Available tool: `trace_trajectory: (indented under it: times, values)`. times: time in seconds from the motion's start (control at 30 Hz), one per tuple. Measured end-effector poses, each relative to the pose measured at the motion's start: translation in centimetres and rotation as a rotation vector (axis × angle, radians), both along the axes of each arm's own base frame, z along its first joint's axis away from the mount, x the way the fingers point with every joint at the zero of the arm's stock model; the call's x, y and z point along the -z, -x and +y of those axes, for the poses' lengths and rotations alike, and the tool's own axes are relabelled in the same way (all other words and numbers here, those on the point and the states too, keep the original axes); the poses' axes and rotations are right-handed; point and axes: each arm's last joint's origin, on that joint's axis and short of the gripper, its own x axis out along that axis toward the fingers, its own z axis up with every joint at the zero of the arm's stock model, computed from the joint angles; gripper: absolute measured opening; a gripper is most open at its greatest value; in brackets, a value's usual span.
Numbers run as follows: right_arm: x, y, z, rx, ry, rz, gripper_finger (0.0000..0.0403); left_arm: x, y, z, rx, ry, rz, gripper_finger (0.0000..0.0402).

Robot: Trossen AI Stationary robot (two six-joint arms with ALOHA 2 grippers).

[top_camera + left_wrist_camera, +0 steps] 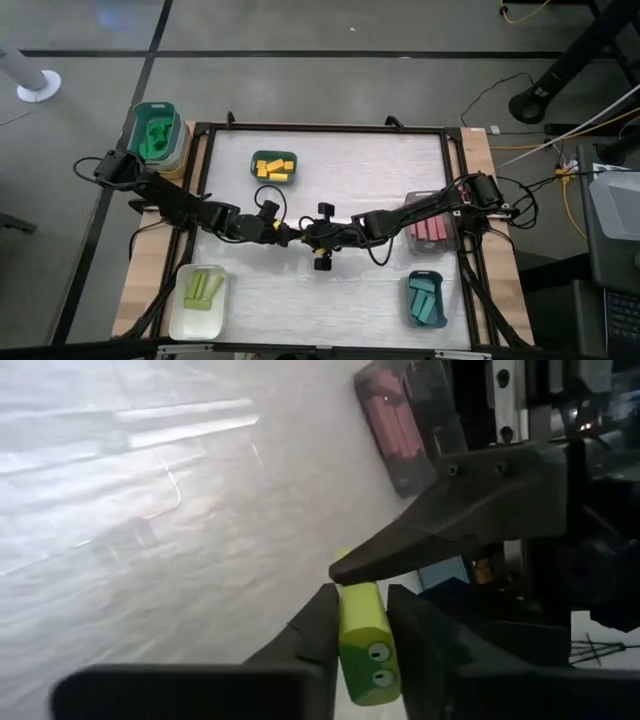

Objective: Sort blocks
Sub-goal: Put the green block into the white bin

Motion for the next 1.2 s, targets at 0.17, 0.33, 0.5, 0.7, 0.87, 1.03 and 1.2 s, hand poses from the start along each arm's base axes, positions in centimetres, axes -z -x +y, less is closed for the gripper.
trace_trajectory:
  times: [0.17,0.33,0.5,0.7,0.87,1.03,1.2]
  values:
    - [0.0,0.0,0.0,0.000,-0.001,0.000,0.0120,0.0,0.0,0.0,0.014,0.004,0.004,0.0044]
    - [-0.1,-0.1,0.1,-0.008,-0.014,-0.014,0.0142,0.1,0.0,-0.1,0.036,-0.026,0.014,0.0044]
    - [-0.3,-0.1,0.2,-0.052,-0.051,-0.018,0.0166,0.1,0.1,-0.1,0.057,-0.044,0.020,0.0044]
    - [-0.4,-0.1,0.3,-0.081,-0.072,-0.014,0.0201,-0.4,0.9,0.1,0.120,-0.104,0.072,0.0044]
    - [-2.2,0.8,0.2,-0.099,-0.057,-0.024,0.0211,-1.9,2.6,0.3,0.179,-0.140,0.095,0.0044]
    - [-5.8,3.0,-0.5,-0.120,-0.009,-0.018,0.0209,-4.1,5.8,0.0,0.351,-0.148,0.108,0.0046]
    - [-9.8,6.7,-1.4,-0.090,-0.040,0.007,0.0209,-5.3,10.0,-1.2,0.612,-0.048,0.161,0.0046]
